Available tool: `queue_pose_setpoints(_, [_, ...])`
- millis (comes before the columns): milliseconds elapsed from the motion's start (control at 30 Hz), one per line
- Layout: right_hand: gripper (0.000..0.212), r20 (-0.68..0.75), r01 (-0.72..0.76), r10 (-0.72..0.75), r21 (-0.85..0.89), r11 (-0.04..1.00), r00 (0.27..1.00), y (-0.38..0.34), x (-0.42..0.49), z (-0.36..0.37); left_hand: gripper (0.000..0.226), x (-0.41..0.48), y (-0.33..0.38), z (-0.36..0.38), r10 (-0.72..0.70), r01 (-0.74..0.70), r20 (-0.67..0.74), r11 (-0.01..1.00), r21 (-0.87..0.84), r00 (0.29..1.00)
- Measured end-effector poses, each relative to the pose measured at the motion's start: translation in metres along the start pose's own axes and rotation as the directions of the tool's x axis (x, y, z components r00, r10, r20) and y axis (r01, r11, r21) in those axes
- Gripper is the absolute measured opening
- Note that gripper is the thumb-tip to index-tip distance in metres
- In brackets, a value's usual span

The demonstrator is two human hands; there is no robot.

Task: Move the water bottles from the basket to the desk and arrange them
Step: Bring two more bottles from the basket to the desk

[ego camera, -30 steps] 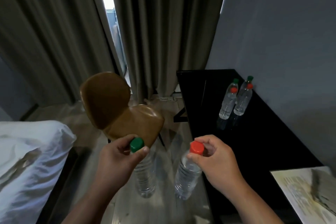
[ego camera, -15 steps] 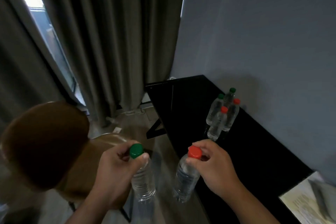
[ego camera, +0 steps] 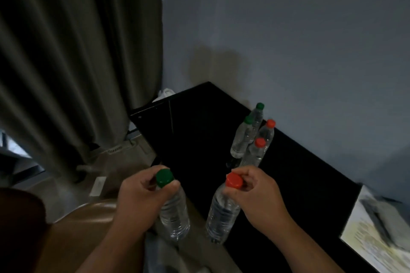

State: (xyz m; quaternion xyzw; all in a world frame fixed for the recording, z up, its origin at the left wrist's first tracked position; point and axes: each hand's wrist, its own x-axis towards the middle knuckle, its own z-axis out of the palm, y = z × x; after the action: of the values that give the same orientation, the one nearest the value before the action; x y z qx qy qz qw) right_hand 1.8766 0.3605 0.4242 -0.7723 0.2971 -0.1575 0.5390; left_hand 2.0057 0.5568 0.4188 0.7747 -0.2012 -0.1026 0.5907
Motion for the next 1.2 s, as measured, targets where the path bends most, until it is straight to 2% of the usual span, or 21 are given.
queue_pose_setpoints(67, [0.036, -0.010, -0.015, 0.015, 0.002, 1.000, 1.000, 0.001, 0.027, 0.000, 0.016, 0.029, 0.000, 0.010, -0.004, 0.003, 0.034, 0.999, 0.036, 0.999])
queue_pose_setpoints(167, [0.035, -0.058, -0.023, 0.024, 0.015, 1.000, 0.998, 0.005, 0.065, -0.003, 0.037, 0.077, 0.000, 0.024, 0.013, -0.022, 0.075, 0.992, 0.123, 0.997])
queue_pose_setpoints(267, [0.033, -0.084, -0.026, 0.028, 0.026, 0.999, 0.996, 0.008, 0.094, -0.003, 0.041, 0.116, 0.002, 0.036, 0.033, -0.053, 0.115, 0.984, 0.170, 0.993])
queue_pose_setpoints(433, [0.034, -0.140, -0.024, 0.028, 0.027, 0.999, 0.990, 0.008, 0.130, -0.002, 0.039, 0.163, 0.002, 0.056, 0.079, -0.096, 0.144, 0.989, 0.110, 0.986])
queue_pose_setpoints(600, [0.036, -0.179, -0.046, 0.053, 0.040, 0.998, 0.982, 0.006, 0.149, -0.003, 0.032, 0.203, 0.002, 0.074, 0.108, -0.136, 0.291, 0.988, 0.077, 0.951])
queue_pose_setpoints(767, [0.035, -0.258, -0.097, 0.109, 0.061, 0.993, 0.960, 0.006, 0.175, -0.002, 0.050, 0.253, -0.005, 0.099, 0.108, -0.117, 0.364, 0.993, 0.004, 0.925])
queue_pose_setpoints(933, [0.034, -0.358, -0.108, 0.111, 0.029, 0.994, 0.927, 0.003, 0.204, 0.004, 0.040, 0.319, -0.012, 0.120, 0.122, -0.106, 0.484, 0.993, -0.060, 0.867])
queue_pose_setpoints(1067, [0.036, -0.467, -0.162, 0.135, -0.017, 0.987, 0.874, -0.001, 0.223, 0.018, 0.033, 0.370, -0.016, 0.129, 0.123, -0.062, 0.605, 0.991, -0.120, 0.787])
queue_pose_setpoints(1200, [0.039, -0.594, -0.209, 0.128, -0.069, 0.976, 0.794, -0.005, 0.238, 0.036, 0.037, 0.405, -0.030, 0.134, 0.151, -0.097, 0.676, 0.988, -0.117, 0.721])
